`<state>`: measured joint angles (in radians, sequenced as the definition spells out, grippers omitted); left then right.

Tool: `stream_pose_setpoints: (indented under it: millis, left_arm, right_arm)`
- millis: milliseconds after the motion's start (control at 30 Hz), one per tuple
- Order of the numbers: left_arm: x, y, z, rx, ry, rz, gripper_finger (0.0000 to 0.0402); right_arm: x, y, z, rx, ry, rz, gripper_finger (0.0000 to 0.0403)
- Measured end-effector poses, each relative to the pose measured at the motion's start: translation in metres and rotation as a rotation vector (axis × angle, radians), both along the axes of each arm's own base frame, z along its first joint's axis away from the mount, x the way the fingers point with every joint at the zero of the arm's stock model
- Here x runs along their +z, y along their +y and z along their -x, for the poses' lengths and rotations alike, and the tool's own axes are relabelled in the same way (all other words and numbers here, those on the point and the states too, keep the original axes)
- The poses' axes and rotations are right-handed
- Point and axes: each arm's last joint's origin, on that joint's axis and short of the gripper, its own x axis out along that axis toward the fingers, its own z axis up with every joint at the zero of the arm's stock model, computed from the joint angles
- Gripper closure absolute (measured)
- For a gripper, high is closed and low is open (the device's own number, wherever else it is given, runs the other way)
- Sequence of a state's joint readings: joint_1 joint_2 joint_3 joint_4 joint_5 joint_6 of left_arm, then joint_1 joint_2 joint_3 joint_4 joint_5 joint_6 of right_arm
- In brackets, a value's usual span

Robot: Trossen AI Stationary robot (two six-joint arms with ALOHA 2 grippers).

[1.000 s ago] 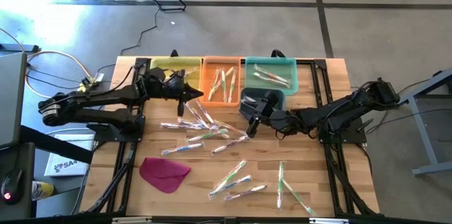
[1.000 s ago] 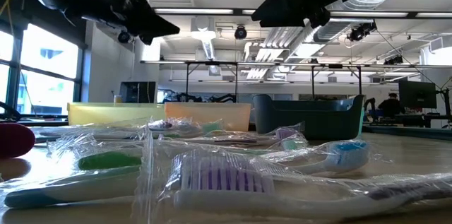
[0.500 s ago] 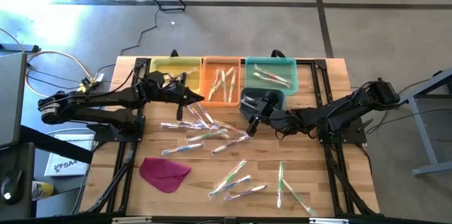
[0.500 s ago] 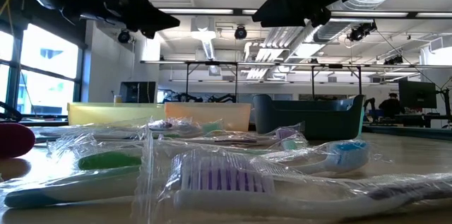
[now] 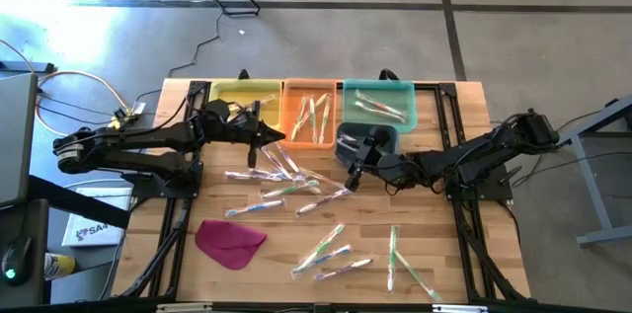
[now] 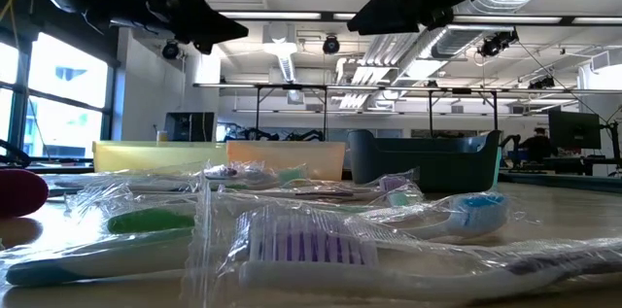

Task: Pick & Place Toothbrushes
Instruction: Put the green toothbrush into the orange bin

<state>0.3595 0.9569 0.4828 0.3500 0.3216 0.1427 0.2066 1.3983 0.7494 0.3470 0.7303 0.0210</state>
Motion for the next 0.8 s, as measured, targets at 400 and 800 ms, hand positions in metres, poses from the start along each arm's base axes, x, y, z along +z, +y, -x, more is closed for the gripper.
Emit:
stream_pose_setpoints:
  millis: [400, 800]
  left_arm:
    - [-0.0001, 0.0001, 0.0, 0.019, -0.004, 0.12, 0.0399]
    - [-0.005, -0.0003, 0.0006, 0.027, 0.043, 0.215, 0.0399]
  right_arm:
    - [0.0, 0.0001, 0.0, 0.0, -0.005, -0.009, 0.0227]
    - [0.0026, 0.0019, -0.0002, -0.013, -0.036, -0.011, 0.0227]
